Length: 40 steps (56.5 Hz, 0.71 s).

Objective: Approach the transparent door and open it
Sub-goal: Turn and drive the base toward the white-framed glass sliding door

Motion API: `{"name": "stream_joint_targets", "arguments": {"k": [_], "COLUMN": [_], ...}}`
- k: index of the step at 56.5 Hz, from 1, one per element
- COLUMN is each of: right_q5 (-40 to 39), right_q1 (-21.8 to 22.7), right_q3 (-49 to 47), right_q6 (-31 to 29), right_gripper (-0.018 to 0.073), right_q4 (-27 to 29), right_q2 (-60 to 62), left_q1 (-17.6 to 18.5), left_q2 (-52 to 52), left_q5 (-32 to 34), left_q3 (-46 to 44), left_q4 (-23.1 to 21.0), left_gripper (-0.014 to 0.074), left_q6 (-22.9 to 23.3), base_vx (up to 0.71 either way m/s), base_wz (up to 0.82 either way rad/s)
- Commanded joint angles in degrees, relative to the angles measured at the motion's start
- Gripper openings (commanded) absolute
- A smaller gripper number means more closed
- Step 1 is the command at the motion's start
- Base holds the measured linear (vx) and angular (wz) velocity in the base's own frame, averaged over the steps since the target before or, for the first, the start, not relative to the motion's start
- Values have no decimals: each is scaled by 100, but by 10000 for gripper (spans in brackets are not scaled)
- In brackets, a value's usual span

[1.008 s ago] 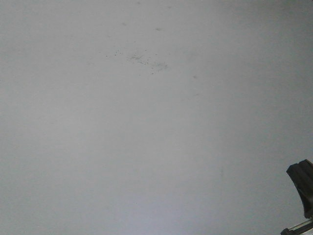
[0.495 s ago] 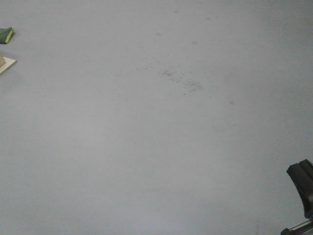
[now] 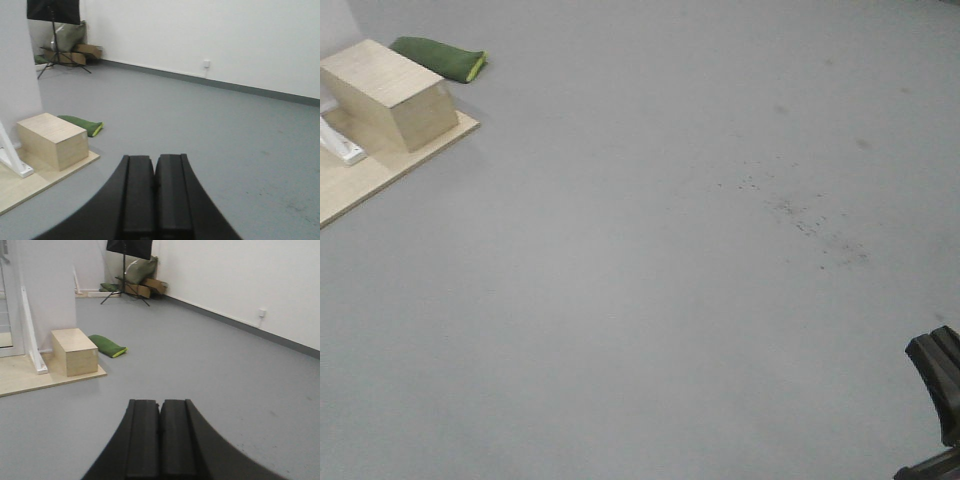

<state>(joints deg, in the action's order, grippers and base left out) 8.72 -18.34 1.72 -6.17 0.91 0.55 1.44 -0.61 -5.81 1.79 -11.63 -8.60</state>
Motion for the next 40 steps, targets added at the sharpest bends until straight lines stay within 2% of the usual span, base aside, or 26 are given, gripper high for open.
{"name": "stream_joint_targets", "arguments": {"k": [1, 40], "right_q5": [-469, -469], "right_q1": [24, 24], "right_q3": [21, 21], "right_q6": [-25, -25], "right_gripper": [-4, -4], "right_q4": [-32, -32], "right_q2": [50, 50], "left_q1": [33, 33], "left_q2": [-86, -86], "left_q5": [473, 473], "left_q3": [84, 84], "left_q4": [-27, -27], "left_gripper": [-6, -6], "left_q6": [5, 5], "base_vx": [50, 50], "base_wz": [59, 61]}}
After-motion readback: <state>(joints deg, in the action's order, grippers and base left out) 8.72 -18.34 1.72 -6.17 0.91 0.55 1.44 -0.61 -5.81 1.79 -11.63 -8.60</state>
